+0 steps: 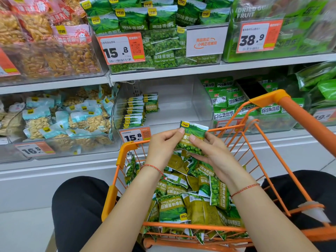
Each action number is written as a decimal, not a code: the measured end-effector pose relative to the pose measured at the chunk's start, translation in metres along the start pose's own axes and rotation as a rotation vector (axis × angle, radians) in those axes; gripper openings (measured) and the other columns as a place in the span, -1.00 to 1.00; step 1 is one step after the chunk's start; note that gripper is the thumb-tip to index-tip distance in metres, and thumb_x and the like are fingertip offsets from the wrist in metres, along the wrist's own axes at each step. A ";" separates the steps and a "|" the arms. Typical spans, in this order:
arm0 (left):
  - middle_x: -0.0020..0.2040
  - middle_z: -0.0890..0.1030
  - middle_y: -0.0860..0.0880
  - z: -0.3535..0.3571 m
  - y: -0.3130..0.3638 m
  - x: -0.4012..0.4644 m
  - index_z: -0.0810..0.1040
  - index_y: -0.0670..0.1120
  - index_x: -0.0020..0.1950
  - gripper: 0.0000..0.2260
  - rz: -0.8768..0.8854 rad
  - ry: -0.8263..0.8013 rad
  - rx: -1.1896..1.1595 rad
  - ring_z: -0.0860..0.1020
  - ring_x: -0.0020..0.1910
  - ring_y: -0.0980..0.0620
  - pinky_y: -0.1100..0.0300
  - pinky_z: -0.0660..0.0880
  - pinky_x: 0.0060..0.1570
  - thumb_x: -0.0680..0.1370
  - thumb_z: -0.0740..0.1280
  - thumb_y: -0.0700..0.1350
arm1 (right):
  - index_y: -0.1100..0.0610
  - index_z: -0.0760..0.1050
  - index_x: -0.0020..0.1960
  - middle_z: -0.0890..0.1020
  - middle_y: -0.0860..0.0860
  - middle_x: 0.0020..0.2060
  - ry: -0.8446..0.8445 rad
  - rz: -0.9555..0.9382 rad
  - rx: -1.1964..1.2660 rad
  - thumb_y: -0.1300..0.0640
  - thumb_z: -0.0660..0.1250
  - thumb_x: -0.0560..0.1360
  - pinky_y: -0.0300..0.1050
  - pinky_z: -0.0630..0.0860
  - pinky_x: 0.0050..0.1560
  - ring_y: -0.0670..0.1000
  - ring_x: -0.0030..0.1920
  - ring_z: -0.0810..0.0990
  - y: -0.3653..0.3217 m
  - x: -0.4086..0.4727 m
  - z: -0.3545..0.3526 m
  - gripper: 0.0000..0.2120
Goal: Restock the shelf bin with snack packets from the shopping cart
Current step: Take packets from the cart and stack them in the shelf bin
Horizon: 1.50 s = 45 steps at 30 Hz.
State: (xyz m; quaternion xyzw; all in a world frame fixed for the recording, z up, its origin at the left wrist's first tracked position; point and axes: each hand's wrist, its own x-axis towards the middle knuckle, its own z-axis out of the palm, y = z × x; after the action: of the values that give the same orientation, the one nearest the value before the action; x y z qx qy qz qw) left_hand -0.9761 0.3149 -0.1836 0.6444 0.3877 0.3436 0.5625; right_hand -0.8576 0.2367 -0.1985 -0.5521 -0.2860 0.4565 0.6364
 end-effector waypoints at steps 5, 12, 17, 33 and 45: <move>-0.04 0.66 0.11 -0.022 0.004 0.016 0.66 -0.07 0.08 -0.76 -0.014 -0.013 0.055 0.57 -0.05 0.24 0.24 0.49 0.08 0.55 0.31 0.02 | 0.08 0.53 0.12 0.69 -0.07 -0.02 -0.023 -0.015 -0.097 0.13 0.45 0.42 -0.29 0.47 -0.04 -0.09 0.01 0.65 -0.010 0.022 0.019 -0.72; 0.13 0.59 0.04 -0.100 -0.010 0.090 0.60 -0.03 0.14 -0.75 0.238 0.273 0.661 0.48 0.16 0.06 0.16 0.36 0.16 0.58 0.25 0.05 | -0.02 0.40 0.06 0.54 -0.21 -0.17 -0.047 -0.062 -0.201 0.16 0.47 0.41 -0.40 0.39 -0.12 -0.28 -0.16 0.54 -0.041 0.118 0.046 -0.68; 0.37 0.37 -0.17 -0.144 -0.046 0.136 0.35 -0.12 0.42 -0.55 0.180 0.374 1.013 0.30 0.36 -0.19 -0.07 0.24 0.31 0.59 0.23 0.05 | 0.20 0.44 0.31 0.59 0.03 0.16 -0.050 0.054 -0.463 0.11 0.54 0.33 -0.18 0.45 0.09 -0.01 0.12 0.58 -0.024 0.196 0.059 -0.39; 0.27 0.45 -0.15 -0.152 -0.073 0.156 0.48 -0.11 0.29 -0.67 0.356 0.412 0.831 0.42 0.25 -0.11 0.03 0.42 0.13 0.54 0.29 -0.08 | 0.19 0.49 0.19 0.59 0.05 0.13 -0.107 0.235 -0.600 0.39 0.42 0.41 -0.10 0.44 0.21 0.05 0.17 0.55 0.031 0.314 0.096 -0.62; 0.26 0.46 -0.16 -0.150 -0.074 0.155 0.51 -0.12 0.23 -0.73 0.382 0.444 0.825 0.45 0.23 -0.13 0.04 0.44 0.09 0.53 0.31 -0.14 | 0.14 0.45 0.28 0.58 0.09 0.14 -0.032 -0.041 -0.975 0.10 0.42 0.47 0.03 0.52 0.10 0.10 -0.02 0.55 0.046 0.307 0.097 -0.59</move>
State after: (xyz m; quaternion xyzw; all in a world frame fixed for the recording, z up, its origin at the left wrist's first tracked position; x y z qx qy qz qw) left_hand -1.0444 0.5263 -0.2361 0.7837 0.4767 0.3874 0.0924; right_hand -0.8255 0.5540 -0.2638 -0.7728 -0.4872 0.2653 0.3083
